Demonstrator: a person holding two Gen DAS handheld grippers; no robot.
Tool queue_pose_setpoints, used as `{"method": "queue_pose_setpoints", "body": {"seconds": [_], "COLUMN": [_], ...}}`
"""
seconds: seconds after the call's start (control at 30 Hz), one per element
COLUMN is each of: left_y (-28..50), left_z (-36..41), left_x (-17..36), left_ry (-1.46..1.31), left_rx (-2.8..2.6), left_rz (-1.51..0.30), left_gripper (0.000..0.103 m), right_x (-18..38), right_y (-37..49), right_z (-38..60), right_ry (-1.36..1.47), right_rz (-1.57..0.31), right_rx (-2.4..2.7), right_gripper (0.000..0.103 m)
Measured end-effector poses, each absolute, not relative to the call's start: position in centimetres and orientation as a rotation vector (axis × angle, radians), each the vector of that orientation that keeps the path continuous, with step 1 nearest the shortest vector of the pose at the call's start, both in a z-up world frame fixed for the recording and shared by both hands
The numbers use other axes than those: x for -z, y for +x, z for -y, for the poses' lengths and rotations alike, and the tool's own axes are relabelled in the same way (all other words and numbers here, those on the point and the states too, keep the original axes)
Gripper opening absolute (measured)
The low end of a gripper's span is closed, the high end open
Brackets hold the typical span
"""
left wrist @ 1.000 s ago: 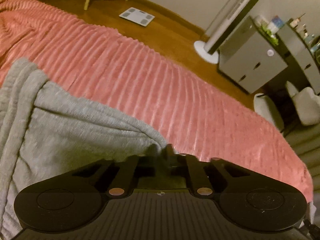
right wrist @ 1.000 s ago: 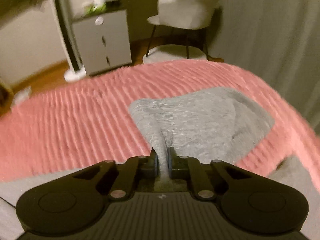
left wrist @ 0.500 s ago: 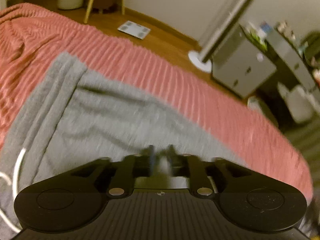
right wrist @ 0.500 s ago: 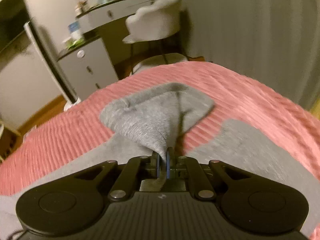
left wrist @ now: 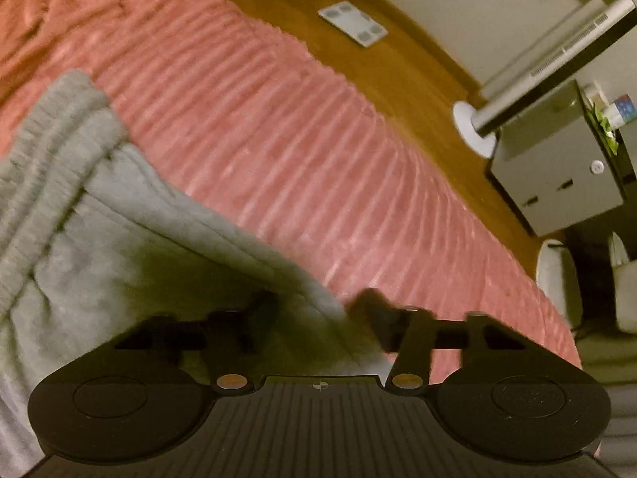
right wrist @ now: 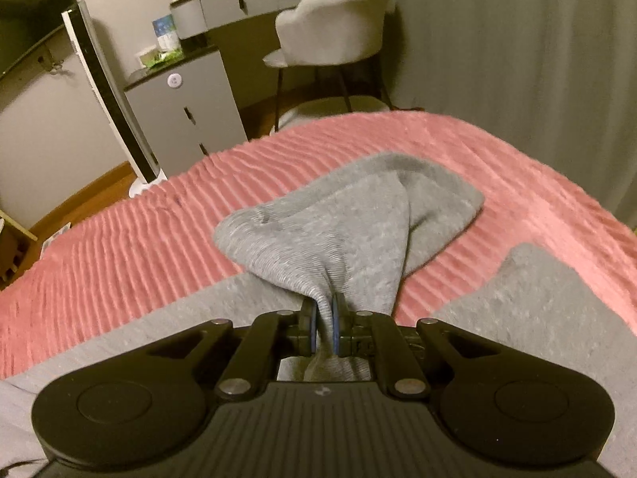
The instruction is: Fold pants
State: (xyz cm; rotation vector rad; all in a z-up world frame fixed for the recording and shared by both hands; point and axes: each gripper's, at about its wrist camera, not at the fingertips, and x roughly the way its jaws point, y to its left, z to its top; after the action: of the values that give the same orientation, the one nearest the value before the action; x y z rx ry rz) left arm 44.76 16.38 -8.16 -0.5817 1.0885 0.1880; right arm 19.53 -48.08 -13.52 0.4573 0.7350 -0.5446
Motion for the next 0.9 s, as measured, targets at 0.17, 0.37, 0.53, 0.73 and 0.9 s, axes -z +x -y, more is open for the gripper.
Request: {"method": "queue_pose_setpoints", "body": {"seconds": [0.17, 0.37, 0.53, 0.73, 0.9], "left_y": [42.4, 36.1, 25.3, 16.5, 18.4], "left_z": [-18.8, -20.9, -24.9, -27.8, -27.0], "left_x": [7.7, 3.4, -1.2, 1.1, 4.9], "left_ry": [-0.649, -0.632, -0.593, -0.477, -0.556], "left_rx": [-0.101, -0.007, 0.079, 0.042, 0.016], "left_rz": [-1.06, -0.953, -0.857, -0.936, -0.975], "left_gripper": [0.011, 0.011, 0.001, 0.003, 0.045], "right_x": [12.7, 9.9, 7.6, 10.2, 14.5], "right_y": [18.1, 12.5, 2.7, -5.4, -2.7], "right_z": [48.6, 50.1, 51.7, 53.7, 52.1], "right_ry": [0.472, 0.532, 0.689, 0.726, 0.788], "right_rz": [-0.695, -0.591, -0.472, -0.517, -0.66], "right_rx": [0.568, 0.644, 0.659, 0.77, 0.679], "right_gripper": [0.007, 0.005, 0.003, 0.004, 0.005]}}
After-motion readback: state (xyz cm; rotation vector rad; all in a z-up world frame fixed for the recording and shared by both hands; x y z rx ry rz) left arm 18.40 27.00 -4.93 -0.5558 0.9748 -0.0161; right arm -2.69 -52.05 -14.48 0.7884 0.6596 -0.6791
